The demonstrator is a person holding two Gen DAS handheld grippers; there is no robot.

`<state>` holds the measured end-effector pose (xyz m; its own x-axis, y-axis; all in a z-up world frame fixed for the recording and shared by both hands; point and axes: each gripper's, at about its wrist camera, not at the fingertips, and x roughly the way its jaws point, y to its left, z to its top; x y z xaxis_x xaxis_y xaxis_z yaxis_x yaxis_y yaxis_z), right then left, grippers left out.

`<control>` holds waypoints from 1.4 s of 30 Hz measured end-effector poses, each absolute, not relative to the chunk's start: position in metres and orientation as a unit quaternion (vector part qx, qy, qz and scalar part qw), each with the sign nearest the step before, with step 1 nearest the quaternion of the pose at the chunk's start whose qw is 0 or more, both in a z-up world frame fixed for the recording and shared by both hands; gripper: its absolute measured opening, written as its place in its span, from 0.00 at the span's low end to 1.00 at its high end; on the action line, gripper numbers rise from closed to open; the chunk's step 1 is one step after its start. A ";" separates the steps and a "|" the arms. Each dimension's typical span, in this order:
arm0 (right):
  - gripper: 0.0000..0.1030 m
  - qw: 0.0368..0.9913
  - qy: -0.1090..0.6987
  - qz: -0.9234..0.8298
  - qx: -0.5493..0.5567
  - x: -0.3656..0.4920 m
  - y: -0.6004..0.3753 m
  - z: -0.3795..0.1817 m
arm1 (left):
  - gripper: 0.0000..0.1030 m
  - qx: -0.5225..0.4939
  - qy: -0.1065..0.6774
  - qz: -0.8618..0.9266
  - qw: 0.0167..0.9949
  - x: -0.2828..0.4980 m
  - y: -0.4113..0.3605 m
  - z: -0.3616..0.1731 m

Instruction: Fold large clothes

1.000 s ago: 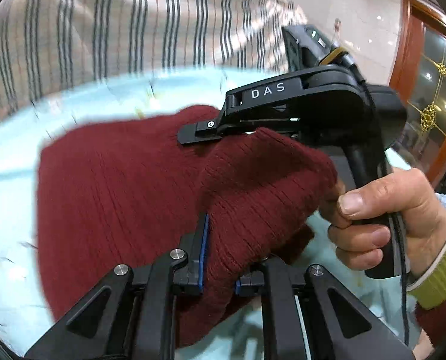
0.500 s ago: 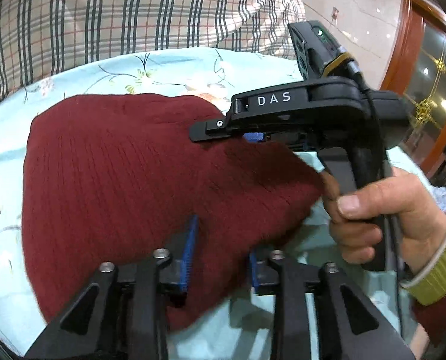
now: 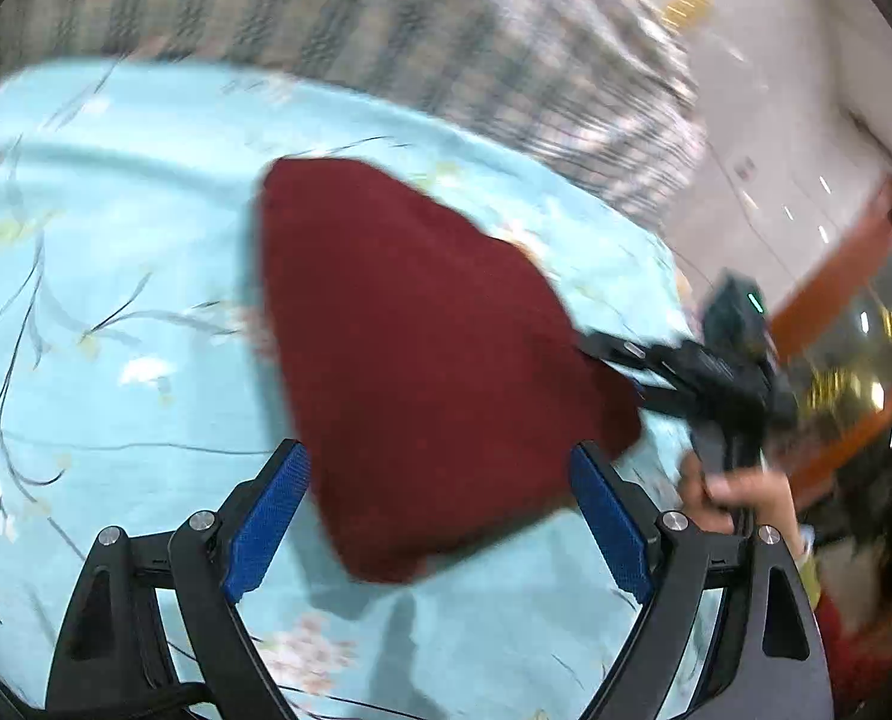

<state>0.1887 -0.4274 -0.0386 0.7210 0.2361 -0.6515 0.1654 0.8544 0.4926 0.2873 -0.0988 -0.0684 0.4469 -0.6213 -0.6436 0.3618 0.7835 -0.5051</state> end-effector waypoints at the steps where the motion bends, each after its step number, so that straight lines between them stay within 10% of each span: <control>1: 0.66 0.886 0.373 0.021 0.274 0.190 -0.429 -0.040 | 0.86 -0.168 0.447 -0.293 0.828 0.295 -0.093 -0.073; 21: 0.68 0.858 0.411 0.075 0.297 0.242 -0.432 -0.065 | 0.77 -0.167 0.514 -0.308 0.783 0.392 -0.145 -0.131; 27: 0.40 0.854 0.424 0.083 0.290 0.243 -0.424 -0.066 | 0.59 -0.168 0.502 -0.314 0.788 0.389 -0.143 -0.129; 42: 0.32 0.844 0.391 0.183 0.319 0.217 -0.305 -0.059 | 0.49 -0.095 0.473 -0.290 0.827 0.294 -0.012 -0.059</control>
<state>0.2172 -0.3046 -0.0594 0.6267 0.5584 -0.5435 -0.0599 0.7300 0.6808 0.2944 -0.0118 -0.0585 0.3842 -0.5683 -0.7276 0.3892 0.8143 -0.4306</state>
